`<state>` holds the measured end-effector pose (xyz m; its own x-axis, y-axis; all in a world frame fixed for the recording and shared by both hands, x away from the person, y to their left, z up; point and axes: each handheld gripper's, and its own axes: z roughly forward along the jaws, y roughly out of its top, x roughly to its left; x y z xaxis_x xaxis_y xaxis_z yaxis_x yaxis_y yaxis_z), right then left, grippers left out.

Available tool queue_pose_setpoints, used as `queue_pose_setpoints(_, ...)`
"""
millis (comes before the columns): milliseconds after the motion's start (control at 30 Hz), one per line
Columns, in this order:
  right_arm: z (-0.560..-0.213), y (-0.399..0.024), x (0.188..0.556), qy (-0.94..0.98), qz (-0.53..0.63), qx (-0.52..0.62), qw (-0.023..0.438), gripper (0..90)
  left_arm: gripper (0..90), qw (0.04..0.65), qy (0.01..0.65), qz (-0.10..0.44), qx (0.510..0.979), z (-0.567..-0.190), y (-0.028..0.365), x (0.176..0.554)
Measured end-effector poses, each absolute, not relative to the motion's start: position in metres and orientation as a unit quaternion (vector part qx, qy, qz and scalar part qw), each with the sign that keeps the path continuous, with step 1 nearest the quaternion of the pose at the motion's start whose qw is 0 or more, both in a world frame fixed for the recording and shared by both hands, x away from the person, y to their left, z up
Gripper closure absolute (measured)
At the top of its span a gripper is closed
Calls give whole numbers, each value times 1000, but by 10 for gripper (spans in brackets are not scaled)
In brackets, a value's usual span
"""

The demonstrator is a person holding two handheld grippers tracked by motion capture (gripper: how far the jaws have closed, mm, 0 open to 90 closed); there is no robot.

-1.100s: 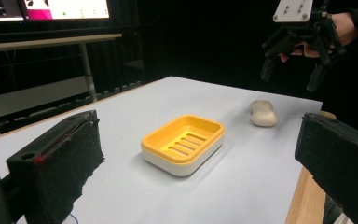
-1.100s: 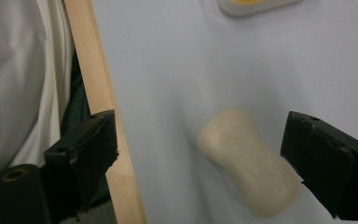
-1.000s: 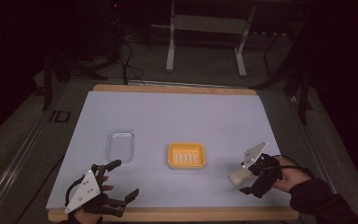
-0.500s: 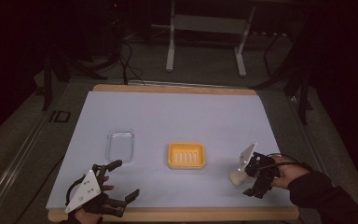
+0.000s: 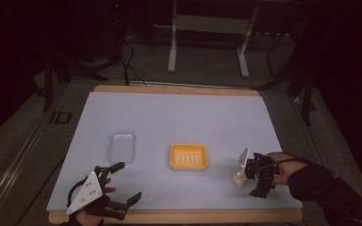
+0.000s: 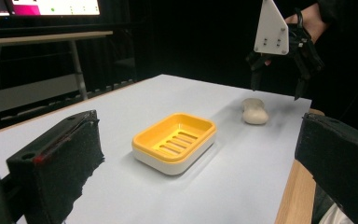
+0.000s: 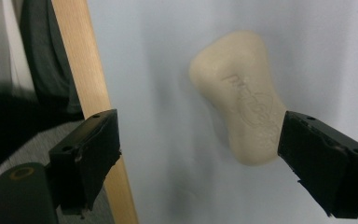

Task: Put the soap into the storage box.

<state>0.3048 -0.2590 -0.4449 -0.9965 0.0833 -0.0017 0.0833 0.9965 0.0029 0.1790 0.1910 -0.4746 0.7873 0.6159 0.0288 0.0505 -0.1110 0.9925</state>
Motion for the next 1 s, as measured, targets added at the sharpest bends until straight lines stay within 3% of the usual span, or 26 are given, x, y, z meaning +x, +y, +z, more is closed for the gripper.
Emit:
queue_pose_setpoints(267, -449, -259, 310, 999, -28, 10, 19, 126, 7, 623, 233, 225, 712, -475, 190, 179)
queue_pose_setpoints(333, -452, -258, 311, 998, -37, -5, 45, 127, 7, 624, 232, 223, 712, -475, 190, 179)
queue_pose_setpoints(1000, -471, -245, 322, 995, -17, -91, 47, 172, 8, 625, 231, 213, 715, -476, 190, 179)
